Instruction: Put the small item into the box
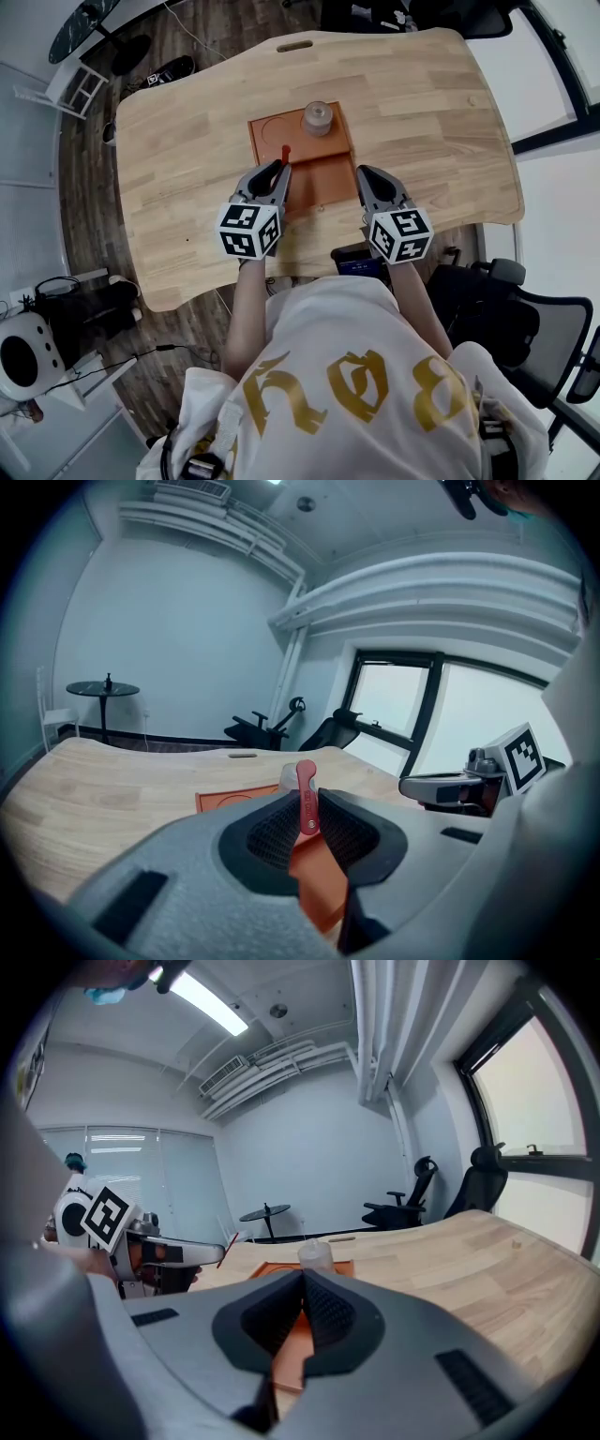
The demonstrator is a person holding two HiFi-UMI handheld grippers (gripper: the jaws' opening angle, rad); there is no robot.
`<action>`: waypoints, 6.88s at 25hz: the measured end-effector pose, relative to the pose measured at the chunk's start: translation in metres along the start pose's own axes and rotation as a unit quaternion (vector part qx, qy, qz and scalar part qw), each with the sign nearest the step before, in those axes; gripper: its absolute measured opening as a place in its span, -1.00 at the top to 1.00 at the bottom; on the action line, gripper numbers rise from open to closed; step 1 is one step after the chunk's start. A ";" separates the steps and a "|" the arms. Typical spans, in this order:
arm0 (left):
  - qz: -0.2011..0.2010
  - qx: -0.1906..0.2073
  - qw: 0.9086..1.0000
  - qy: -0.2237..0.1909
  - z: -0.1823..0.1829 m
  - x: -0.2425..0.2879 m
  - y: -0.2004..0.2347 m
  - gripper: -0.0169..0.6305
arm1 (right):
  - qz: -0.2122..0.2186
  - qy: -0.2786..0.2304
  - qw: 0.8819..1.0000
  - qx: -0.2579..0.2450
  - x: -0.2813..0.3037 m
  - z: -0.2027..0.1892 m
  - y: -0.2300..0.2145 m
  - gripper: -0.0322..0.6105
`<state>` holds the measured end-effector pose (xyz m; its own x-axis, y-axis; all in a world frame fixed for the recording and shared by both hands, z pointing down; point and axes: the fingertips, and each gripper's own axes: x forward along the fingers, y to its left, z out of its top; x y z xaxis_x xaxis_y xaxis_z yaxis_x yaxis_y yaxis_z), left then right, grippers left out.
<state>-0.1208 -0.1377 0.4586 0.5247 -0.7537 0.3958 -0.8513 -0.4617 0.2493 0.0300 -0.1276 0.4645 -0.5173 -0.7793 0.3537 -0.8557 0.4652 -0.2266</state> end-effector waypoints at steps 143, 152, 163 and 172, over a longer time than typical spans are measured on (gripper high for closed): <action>-0.041 -0.059 0.997 0.038 -0.020 0.048 -0.011 0.91 | 0.019 0.039 0.999 0.000 0.026 -0.015 -0.021 0.86; -0.029 -0.034 0.999 -0.009 0.007 0.009 -0.022 0.92 | 0.029 -0.002 0.999 -0.023 -0.006 0.014 0.011 0.86; 0.012 0.044 0.997 -0.062 0.036 -0.027 -0.041 0.92 | 0.013 -0.027 0.999 -0.041 -0.029 0.026 0.013 0.86; 0.019 0.050 0.996 -0.075 0.037 -0.035 -0.050 0.91 | 0.012 -0.037 0.999 -0.033 -0.047 0.024 0.016 0.86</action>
<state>-0.0967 -0.1054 0.3993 0.4911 -0.8300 0.2643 -0.8711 -0.4696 0.1439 0.0409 -0.0935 0.4223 -0.5378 -0.7953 0.2799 -0.8431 0.5092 -0.1728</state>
